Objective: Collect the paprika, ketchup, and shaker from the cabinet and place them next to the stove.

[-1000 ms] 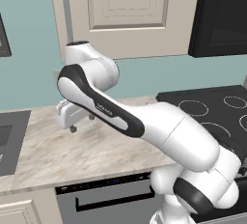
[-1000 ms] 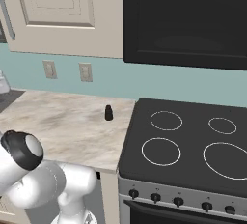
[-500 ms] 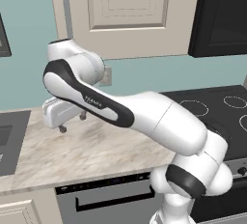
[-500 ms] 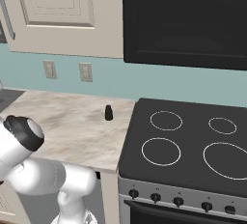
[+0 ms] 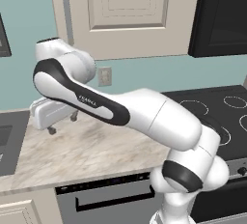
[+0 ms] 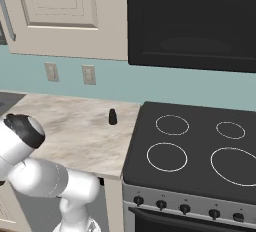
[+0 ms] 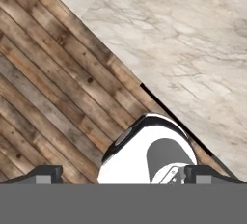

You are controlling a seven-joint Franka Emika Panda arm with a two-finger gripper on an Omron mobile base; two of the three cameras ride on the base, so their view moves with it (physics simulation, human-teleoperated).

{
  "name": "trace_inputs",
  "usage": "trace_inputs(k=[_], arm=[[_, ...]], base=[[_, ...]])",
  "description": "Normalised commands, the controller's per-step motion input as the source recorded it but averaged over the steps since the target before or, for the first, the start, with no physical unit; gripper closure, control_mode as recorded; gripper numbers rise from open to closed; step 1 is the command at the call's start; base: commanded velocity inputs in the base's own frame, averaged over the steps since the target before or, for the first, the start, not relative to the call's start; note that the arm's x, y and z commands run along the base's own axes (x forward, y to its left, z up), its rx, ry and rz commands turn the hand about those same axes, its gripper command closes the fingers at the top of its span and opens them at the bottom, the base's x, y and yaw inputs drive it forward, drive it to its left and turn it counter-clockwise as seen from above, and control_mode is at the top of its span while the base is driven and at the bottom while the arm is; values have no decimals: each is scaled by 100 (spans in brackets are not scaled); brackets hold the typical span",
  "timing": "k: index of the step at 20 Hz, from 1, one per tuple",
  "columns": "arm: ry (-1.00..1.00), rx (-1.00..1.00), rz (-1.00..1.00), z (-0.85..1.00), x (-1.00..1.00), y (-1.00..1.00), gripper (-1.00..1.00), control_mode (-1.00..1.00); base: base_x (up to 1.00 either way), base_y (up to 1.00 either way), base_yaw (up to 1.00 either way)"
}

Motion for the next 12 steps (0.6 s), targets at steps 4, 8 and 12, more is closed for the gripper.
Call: trace_inputs(k=[4, 8, 12], arm=[[0, 0, 0, -1, 0, 2, -100, -100], [-5, 0, 3, -6, 0, -1, -100, -100], [-2, 0, 3, -2, 0, 0, -100, -100]], base=[[0, 0, 0], [0, 0, 0], [0, 0, 0]])
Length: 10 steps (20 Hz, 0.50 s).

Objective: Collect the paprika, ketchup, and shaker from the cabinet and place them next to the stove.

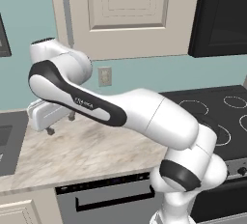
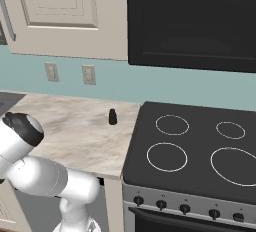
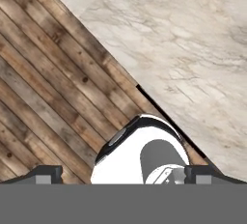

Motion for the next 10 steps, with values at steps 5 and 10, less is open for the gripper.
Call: trace_inputs(k=[5, 10], arm=[[0, 0, 0, 0, 0, 0, -100, 100], [0, 0, 0, 0, 0, 0, -100, 100]], base=[[-4, 1, 0], [-37, 21, 0]])
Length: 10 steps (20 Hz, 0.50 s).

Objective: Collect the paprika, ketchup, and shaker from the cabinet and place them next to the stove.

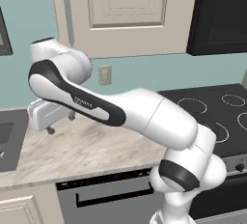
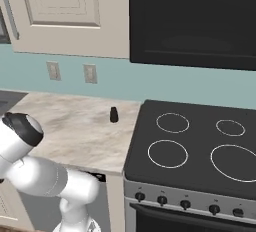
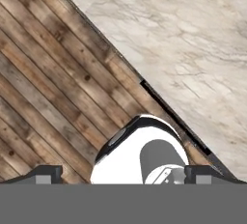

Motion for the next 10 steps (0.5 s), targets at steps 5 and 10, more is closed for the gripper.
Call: trace_inputs(k=[5, 10], arm=[[0, 0, 0, 0, 0, 0, -100, 100], [0, 0, 0, 0, 0, 0, -100, 100]], base=[[-71, 38, 0], [-85, 48, 0]])
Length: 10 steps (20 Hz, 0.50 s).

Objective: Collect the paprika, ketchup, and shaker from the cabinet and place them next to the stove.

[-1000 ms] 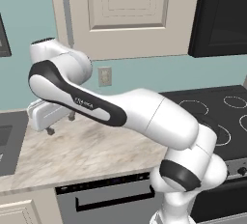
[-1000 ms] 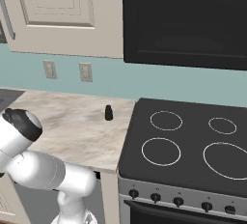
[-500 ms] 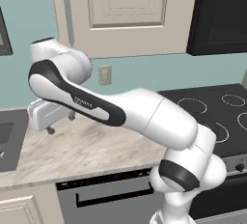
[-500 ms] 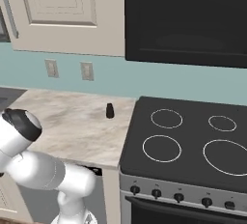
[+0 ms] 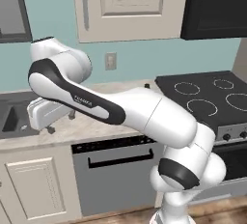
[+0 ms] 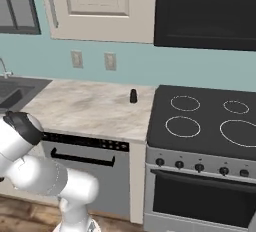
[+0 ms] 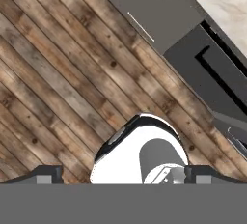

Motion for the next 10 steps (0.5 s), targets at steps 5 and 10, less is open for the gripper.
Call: trace_inputs(k=[5, 10], arm=[[0, 0, 0, 0, 0, 0, -100, 100], [0, 0, 0, 0, 0, 0, -100, 100]], base=[[-87, 63, 0], [-73, 85, 1]])
